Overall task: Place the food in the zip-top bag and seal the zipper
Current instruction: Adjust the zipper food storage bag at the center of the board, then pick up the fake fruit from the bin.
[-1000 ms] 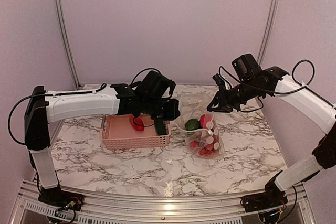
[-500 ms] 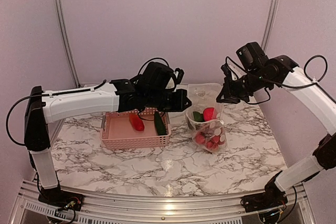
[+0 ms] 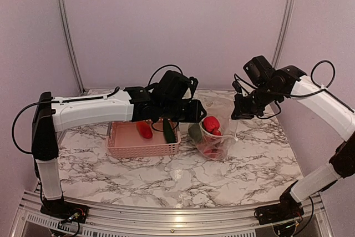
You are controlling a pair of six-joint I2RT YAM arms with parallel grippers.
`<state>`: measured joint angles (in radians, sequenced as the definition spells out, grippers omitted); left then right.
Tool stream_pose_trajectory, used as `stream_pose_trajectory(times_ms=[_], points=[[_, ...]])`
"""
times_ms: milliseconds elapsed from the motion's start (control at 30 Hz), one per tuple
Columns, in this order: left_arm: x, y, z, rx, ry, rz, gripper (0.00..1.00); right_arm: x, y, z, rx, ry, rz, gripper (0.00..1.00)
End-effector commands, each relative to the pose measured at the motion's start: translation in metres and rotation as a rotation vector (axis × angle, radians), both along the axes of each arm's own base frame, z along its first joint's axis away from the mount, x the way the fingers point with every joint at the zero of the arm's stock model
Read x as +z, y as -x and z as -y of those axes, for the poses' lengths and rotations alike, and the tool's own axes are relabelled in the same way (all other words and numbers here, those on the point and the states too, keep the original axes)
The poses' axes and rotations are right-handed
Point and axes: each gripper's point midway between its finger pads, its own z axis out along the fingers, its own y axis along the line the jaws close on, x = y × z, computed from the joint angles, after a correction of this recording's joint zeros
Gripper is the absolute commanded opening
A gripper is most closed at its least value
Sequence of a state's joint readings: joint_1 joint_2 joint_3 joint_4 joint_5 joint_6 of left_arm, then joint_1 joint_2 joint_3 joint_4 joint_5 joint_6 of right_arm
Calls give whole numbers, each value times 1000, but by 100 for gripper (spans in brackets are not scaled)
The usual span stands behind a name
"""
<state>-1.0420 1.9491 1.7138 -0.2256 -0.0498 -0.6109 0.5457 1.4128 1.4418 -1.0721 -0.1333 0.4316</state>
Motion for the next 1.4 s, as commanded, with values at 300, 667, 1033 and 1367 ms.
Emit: stream_pose_trajectory(times_ms=[300,667,1033,1367], points=[[28,21,-46,-119,-125,129,99,25,-24,-15,48,-84,62,0],[37,4,-119,132,-289,199,99,26,-27,-26,95,-106,43,0],[-16,-48,-207,441,-362,-33,99,25,-27,-29,118,-106,39,0],[-68,-79,-203,467,-299,-48,95,29,-26,-34,131,-141,37,0]])
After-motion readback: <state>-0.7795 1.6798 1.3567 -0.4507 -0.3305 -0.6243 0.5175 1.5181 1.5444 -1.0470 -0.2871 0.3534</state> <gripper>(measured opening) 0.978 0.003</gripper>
